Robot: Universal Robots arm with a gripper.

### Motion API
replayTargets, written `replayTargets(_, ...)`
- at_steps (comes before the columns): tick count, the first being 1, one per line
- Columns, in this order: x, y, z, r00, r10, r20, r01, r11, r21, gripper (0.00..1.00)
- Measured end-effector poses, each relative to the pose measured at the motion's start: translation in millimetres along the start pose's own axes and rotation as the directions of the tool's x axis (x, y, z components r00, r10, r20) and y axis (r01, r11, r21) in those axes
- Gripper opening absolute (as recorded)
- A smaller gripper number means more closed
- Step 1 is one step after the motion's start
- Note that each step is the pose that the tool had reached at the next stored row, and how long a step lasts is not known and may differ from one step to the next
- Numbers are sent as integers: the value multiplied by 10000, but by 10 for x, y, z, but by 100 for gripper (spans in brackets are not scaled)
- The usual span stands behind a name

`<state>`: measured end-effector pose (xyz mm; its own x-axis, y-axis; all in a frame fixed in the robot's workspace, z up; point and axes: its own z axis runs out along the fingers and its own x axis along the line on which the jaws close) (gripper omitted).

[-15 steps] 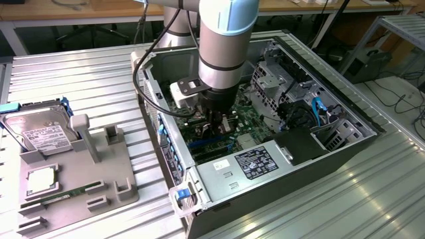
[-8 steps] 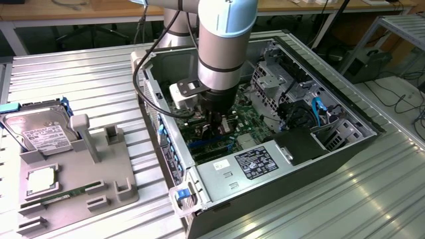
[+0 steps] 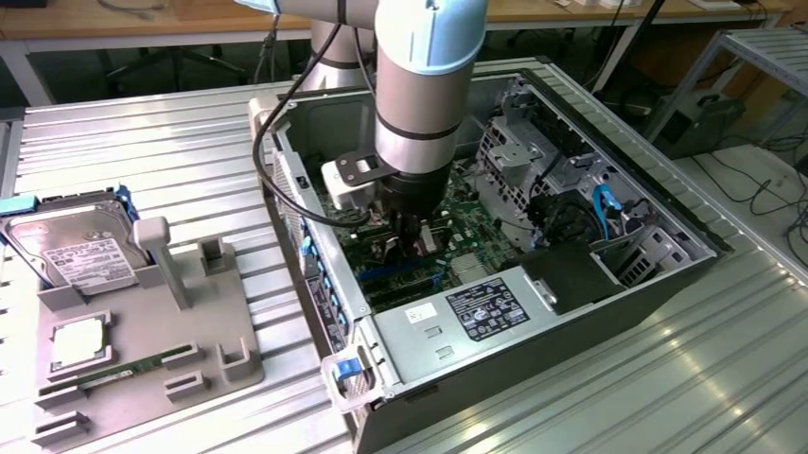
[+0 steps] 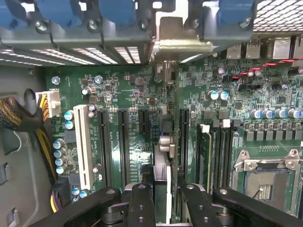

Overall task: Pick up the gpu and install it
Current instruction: 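Insert the gpu into the slot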

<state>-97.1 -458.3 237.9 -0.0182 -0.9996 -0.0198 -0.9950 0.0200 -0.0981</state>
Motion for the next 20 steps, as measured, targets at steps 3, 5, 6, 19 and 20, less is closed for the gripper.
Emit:
replayTargets(3,0,-1,-7,10000,0,1,0,10000,0,27)
replayTargets(5,-4,0,-30,10000,4,20,-4,10000,9,27)
replayTargets(6,-4,2,-46,10000,3,12,-3,10000,6,27)
replayTargets(19,0,38,-14,10000,-1,-7,1,10000,-2,27)
replayTargets(20,0,39,-7,10000,-1,-4,1,10000,-1,27)
